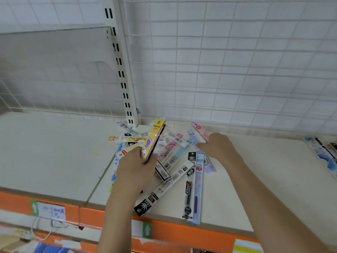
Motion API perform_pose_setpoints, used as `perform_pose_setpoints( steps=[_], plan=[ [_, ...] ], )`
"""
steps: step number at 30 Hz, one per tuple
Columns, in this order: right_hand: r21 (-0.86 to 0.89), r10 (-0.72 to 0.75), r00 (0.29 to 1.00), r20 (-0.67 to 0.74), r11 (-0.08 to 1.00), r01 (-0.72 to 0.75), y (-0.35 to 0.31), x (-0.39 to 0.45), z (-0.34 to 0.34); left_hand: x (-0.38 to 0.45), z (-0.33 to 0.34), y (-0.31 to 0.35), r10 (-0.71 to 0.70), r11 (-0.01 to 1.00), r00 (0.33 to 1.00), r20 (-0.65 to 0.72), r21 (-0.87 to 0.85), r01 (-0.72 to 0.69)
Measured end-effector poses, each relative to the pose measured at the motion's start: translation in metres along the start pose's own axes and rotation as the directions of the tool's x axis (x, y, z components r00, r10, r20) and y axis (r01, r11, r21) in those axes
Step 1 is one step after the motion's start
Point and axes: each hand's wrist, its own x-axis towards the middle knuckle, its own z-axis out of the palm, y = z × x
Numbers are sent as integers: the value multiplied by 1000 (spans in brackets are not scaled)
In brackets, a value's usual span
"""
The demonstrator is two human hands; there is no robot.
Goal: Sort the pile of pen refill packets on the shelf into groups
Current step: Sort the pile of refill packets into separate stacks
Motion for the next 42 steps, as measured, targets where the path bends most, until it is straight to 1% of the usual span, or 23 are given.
perform_pose_setpoints(
  steps=[5, 8, 11, 14, 16, 18, 20, 23, 25, 27, 29, 30, 32, 36, 38, 42],
  plan=[
    [-61, -10, 997, 72, 998, 14, -7, 12, 3, -2, -10, 2, -18, 999, 999, -29, -47, 16],
    [-72, -25, 998, 65, 997, 30, -5, 15, 4, -3, -14, 2, -16, 998, 998, -59, -60, 12],
    [-82, -28, 999, 40, 996, 31, 0, 14, 1, -2, -11, 3, -23, 998, 999, -45, -54, 21],
    [-23, -50, 999, 6, 998, 50, 8, 13, -10, 2, -5, 6, -36, 999, 999, -7, -30, 35],
    [33, -95, 995, -10, 995, 95, 13, 11, -17, 3, -1, 8, -32, 999, 999, 13, -19, 32],
    [56, -152, 988, -17, 987, 153, 16, 6, -21, 5, 1, 9, -43, 999, 999, 24, -12, 43],
    [70, -179, 984, -25, 981, 181, 17, -1, -23, 16, 0, 7, -71, 997, 997, 15, 0, 71],
    [59, -188, 982, -35, 980, 190, 15, -9, -21, 51, -3, 0, -88, 990, 994, -67, 106, 95],
    [66, -193, 980, -43, 978, 196, 13, -9, -16, 76, -3, -5, -97, 985, 990, -101, 132, 110],
    [77, -193, 979, -63, 977, 198, 11, -8, -10, 93, 0, -10, -116, 978, 991, -63, 169, 126],
    [96, -192, 979, -67, 975, 198, 9, -8, -6, 102, 5, -16, -145, 953, 989, -1, 268, 140],
    [103, -193, 979, -63, 975, 199, 9, -8, -4, 104, 7, -18, -155, 939, 988, 11, 311, 144],
    [115, -194, 979, -56, 973, 200, 9, -7, -2, 106, 9, -20, -164, 927, 986, -3, 341, 155],
    [131, -198, 979, -46, 971, 202, 7, -6, -1, 104, 10, -14, -150, 922, 987, -54, 353, 159],
    [125, -208, 977, -35, 969, 211, 4, -3, -1, 102, 9, -10, -148, 924, 988, -35, 351, 150],
    [116, -247, 969, -8, 962, 246, -4, 3, 1, 105, 1, -8, -190, 958, 981, 31, 225, 178]
  ],
)
